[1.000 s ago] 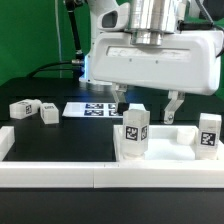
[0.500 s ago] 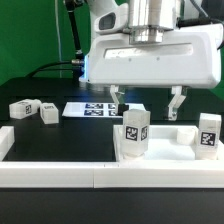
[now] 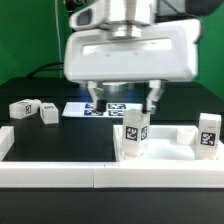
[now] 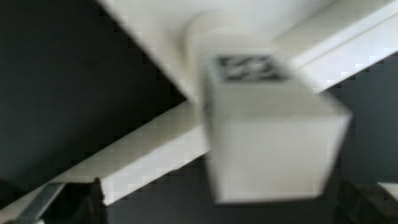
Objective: Assemble square table
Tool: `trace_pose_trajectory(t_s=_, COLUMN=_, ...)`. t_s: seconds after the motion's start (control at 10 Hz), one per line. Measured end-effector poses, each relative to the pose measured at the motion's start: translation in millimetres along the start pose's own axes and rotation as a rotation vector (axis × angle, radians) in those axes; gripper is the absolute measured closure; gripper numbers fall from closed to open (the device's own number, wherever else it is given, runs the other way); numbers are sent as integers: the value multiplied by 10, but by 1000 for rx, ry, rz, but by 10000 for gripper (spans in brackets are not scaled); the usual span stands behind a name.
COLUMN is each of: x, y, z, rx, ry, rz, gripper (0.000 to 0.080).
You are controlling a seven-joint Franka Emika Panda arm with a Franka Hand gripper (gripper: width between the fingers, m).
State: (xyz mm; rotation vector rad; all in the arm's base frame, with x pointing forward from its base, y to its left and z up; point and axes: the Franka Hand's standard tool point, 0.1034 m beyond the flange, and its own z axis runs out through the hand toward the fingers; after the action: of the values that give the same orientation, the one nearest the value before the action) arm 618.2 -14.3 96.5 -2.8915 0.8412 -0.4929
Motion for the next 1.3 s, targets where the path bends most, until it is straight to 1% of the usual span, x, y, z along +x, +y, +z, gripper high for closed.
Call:
trace_pose_trajectory(t_s=0.1, x=12, y=51, z=13, rx=23, ry=-37, rz=-68, gripper=150)
trace_pose_trajectory(t_s=0.2, x=48, y=86, z=41, rx=46, ry=-63, rz=-59, gripper=150)
trace_pose_trajectory(t_s=0.3, x=18, y=-49, z=53, rx=54, ry=-80, rz=-28, gripper=150)
trace_pose_trajectory(t_s=0.4, x=18, y=-150, z=32, rx=57, ry=-102, rz=-32, gripper=150)
trace_pose_trajectory(t_s=0.5, x=44, y=-179, z=22, rx=58, ry=-115, rz=-23, gripper=150)
trace_pose_trajectory(t_s=0.8, x=48, y=-167, z=26, rx=57, ry=-112, rz=-22, gripper=150)
trace_pose_trajectory(t_s=0.9, x=34, y=-147, z=28, rx=57, ry=-126, rz=-11, gripper=150)
trace_pose_trajectory(t_s=1.0, x=-37, y=-102, z=38, rx=52, ry=-195, rz=52, gripper=150)
trace_pose_trajectory(t_s=1.1, x=-87, y=-109, z=36, rx=47, ry=-277, rz=120, gripper=150)
trace_pose_trajectory(t_s=1.2, x=-31, y=-75, z=74, rx=56, ry=-306, rz=165, gripper=150)
trace_pose_trajectory(t_s=1.3, x=8, y=2, z=146, rx=59, ry=-313, rz=210, gripper=150)
